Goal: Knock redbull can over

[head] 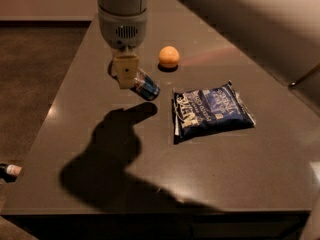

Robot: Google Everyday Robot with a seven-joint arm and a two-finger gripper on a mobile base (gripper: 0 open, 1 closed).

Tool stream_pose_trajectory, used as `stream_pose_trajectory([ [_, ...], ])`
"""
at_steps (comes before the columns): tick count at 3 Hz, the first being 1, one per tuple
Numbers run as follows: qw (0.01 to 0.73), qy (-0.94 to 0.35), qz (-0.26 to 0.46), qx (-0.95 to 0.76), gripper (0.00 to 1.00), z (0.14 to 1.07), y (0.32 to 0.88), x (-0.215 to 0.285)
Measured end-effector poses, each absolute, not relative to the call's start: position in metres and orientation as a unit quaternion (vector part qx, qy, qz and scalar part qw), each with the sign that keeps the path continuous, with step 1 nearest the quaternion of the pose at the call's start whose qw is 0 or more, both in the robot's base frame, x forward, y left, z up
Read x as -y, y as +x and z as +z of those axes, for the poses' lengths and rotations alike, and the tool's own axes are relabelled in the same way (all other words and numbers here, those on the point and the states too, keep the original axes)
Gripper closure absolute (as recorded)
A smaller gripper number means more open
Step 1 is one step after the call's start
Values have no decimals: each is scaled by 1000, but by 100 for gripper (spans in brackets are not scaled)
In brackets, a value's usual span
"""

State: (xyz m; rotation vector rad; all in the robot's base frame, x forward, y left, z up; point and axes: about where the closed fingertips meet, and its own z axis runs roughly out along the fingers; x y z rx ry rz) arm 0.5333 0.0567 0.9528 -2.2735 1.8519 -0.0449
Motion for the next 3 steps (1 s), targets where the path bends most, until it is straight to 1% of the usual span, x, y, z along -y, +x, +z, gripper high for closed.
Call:
stream_pose_trajectory([
  [1, 81, -790, -51, -605, 100, 940, 536, -62],
  [2, 77, -808, -67, -580, 85, 929, 541, -70],
  [3, 77, -826, -75, -554, 62, 917, 544, -78],
])
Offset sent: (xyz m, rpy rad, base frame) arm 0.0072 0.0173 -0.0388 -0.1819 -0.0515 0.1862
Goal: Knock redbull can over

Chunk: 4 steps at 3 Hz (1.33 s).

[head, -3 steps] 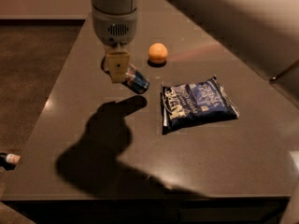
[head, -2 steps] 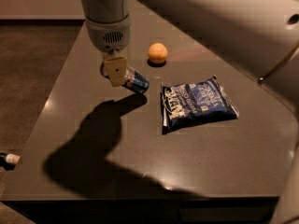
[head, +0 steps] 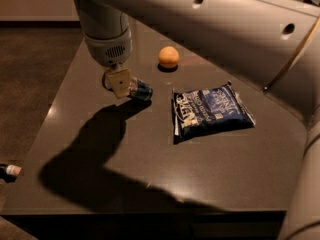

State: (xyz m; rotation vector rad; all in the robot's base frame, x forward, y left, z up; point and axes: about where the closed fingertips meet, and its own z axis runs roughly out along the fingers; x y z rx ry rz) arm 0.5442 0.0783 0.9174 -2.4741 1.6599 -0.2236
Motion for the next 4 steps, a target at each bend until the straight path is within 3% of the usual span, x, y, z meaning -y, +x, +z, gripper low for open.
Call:
stream_pose_trajectory([
  [2, 50, -849, -85, -519, 15, 888, 547, -82],
  [3, 11, -862, -87, -499, 0, 870, 539, -71],
  [4, 10, -862, -87, -499, 0, 870, 539, -71],
])
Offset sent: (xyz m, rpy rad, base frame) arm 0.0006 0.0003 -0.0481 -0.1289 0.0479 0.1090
